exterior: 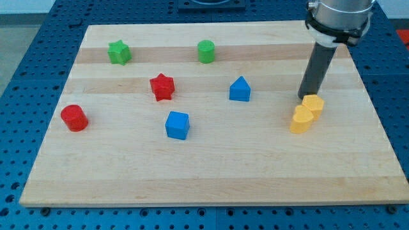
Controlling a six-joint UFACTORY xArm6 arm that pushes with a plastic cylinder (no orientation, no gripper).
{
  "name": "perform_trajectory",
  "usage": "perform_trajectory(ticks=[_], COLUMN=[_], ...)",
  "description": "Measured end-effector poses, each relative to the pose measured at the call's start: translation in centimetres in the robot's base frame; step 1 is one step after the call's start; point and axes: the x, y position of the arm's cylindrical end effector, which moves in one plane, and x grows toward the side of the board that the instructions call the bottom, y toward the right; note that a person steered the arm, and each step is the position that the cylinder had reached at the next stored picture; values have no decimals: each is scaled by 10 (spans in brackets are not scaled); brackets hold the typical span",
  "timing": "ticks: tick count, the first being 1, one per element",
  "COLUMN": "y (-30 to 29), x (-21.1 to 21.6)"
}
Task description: Push the blue triangle towards down a bit
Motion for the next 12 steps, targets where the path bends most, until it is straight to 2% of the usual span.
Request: perform_trajectory(ticks=[2, 5, 7, 10, 12], y=[13, 7, -33, -116, -118], x=[0, -46, -64, -59, -47])
